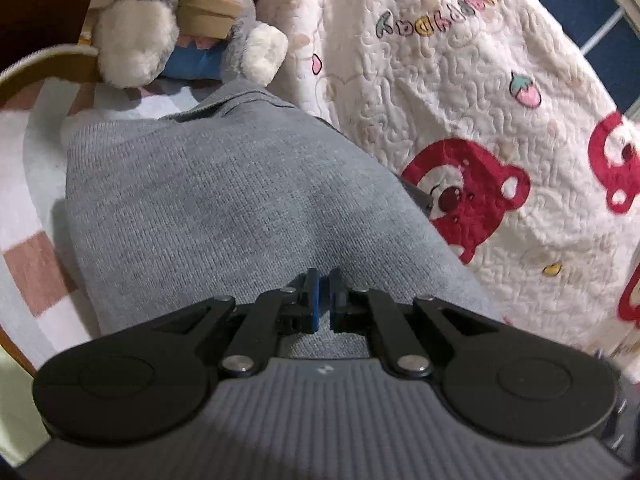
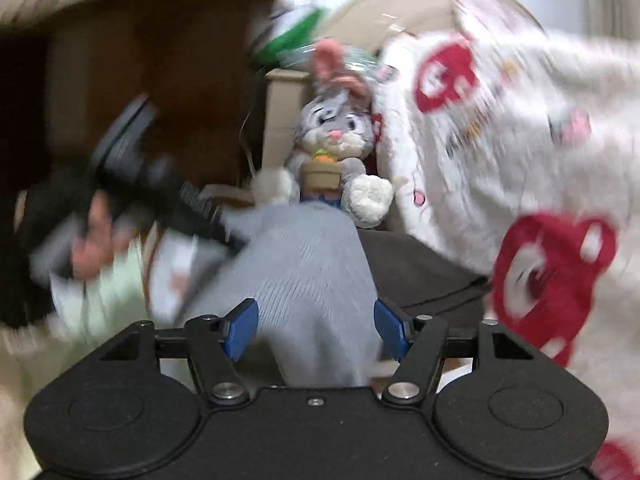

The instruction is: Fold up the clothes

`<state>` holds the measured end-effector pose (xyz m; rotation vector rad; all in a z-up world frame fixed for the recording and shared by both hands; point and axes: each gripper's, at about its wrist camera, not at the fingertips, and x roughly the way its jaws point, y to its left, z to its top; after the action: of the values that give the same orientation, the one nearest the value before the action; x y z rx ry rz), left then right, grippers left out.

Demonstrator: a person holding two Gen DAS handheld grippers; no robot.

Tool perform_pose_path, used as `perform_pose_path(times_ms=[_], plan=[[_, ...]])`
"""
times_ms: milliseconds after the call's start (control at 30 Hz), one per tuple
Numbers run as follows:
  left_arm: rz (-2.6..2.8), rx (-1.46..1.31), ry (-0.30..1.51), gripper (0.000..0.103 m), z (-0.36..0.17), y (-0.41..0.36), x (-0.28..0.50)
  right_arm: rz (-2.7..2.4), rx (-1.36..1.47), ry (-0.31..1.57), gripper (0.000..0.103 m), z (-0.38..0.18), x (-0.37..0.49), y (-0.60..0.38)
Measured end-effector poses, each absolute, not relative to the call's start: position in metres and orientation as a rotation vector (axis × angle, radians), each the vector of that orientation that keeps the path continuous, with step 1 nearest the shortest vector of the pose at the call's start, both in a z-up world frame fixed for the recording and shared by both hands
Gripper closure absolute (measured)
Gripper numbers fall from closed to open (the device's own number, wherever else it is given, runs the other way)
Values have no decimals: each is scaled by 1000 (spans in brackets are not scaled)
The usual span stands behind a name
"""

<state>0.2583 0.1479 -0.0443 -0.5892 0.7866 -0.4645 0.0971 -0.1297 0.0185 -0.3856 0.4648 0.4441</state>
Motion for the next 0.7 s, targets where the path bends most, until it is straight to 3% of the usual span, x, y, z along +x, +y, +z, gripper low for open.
perform_pose_path(times_ms=[233, 333, 433, 467, 500, 533, 567, 700], plan=[[-355, -674, 637, 91, -58, 173, 234, 305, -634, 421, 35, -22, 117, -86], [-221, -714, 553, 79, -70, 201, 220, 326, -476, 430, 32, -18, 148, -89], [-158, -818, 588, 77, -97, 244, 223, 368, -333, 479, 22, -15, 178, -93], [-152, -852, 609, 76, -106, 255, 226, 384, -300, 503, 23, -15, 185, -94], [-147, -886, 631, 73, -115, 265, 230, 398, -254, 515, 27, -13, 190, -97], [-151, -909, 646, 68, -121, 271, 232, 404, -183, 535, 51, -10, 196, -100], [-165, -916, 654, 65, -123, 270, 234, 406, -107, 558, 62, -7, 201, -103], [-223, -944, 682, 62, -130, 267, 242, 473, 141, 569, 70, 19, 224, -105]])
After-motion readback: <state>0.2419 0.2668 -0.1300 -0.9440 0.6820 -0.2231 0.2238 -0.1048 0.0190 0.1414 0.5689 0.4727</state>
